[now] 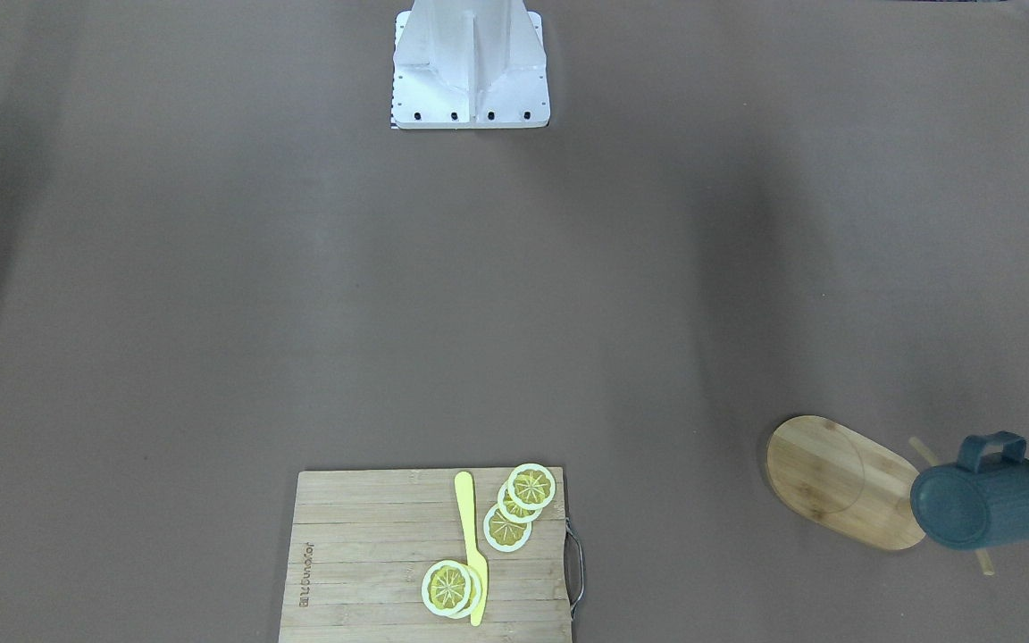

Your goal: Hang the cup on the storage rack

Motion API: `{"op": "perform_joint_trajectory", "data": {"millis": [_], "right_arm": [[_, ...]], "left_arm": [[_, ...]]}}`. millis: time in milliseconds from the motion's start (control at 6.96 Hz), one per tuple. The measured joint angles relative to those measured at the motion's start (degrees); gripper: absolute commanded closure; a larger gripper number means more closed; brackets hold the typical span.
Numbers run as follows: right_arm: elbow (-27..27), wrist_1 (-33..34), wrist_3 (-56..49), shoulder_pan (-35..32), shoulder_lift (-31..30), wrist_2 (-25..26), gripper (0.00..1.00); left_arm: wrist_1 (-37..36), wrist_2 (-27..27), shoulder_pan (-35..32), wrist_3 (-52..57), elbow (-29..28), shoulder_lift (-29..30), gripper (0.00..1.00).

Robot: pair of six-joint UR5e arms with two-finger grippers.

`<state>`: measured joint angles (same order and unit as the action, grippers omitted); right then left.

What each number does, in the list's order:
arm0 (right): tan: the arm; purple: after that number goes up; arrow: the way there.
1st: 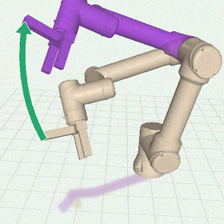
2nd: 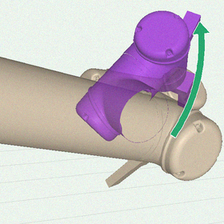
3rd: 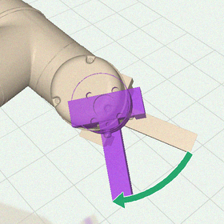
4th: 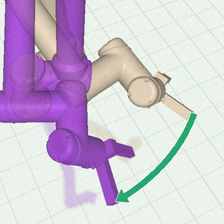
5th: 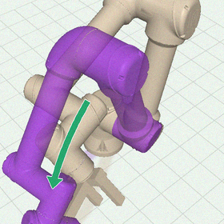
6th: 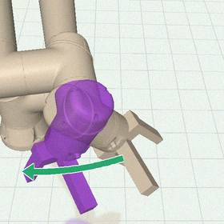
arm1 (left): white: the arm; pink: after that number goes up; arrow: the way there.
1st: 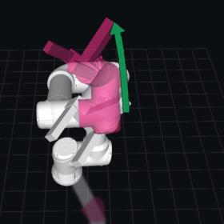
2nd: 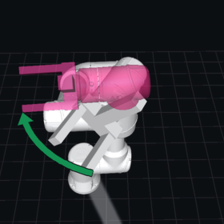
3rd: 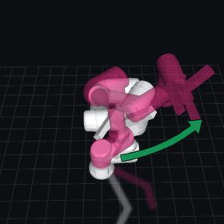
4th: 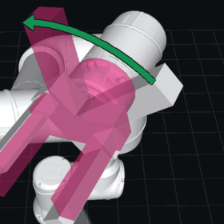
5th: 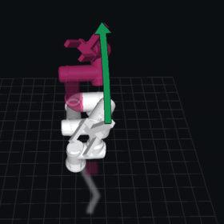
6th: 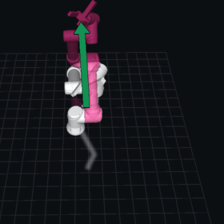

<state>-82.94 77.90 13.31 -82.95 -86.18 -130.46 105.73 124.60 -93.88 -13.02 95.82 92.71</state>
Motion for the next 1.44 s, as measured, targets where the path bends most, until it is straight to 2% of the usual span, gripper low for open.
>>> {"op": "perform_joint_trajectory", "data": {"millis": [144, 431, 1005, 1436], "right_arm": [[0.2, 0.0, 0.1, 0.0, 0.1, -0.1, 0.00], [0.2, 0.1, 0.2, 0.0, 0.1, -0.5, 0.00], [-1.3, 2.4, 0.2, -1.3, 0.1, -4.8, 0.00], [-8.8, 13.0, 0.2, -2.6, -0.3, -5.8, 0.00]], "left_arm": [[-6.8, 0.7, 3.1, 4.7, -0.3, 0.7, 0.02], [-11.6, 1.1, 6.8, 9.8, -1.3, -0.7, 0.02], [-10.5, 1.7, 7.8, 10.7, -4.1, -2.8, 0.02], [-10.4, 2.5, 7.8, 10.8, -3.8, -2.7, 0.02]]}}
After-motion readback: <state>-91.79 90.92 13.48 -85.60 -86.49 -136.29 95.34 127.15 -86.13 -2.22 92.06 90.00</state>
